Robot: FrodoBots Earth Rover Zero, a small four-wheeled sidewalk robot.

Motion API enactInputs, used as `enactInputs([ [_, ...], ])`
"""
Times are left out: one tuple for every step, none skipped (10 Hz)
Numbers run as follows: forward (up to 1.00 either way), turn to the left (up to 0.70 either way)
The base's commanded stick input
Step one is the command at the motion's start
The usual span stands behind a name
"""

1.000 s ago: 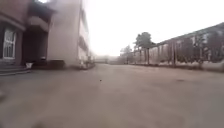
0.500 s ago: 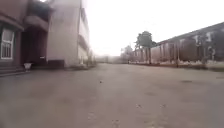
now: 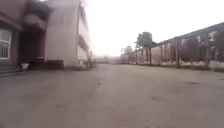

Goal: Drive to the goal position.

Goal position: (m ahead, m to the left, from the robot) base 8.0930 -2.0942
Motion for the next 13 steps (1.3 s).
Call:
enactInputs([
  [0.5,0.0],
  [0.5,0.0],
  [0.5,0.0],
  [0.5,0.0],
  [0.5,0.0],
  [0.5,0.0],
  [0.5,0.0],
  [0.5,0.0],
  [0.5,0.0],
  [0.5,0.0],
  [0.5,0.0],
  [0.5,0.0],
  [0.5,0.0],
])
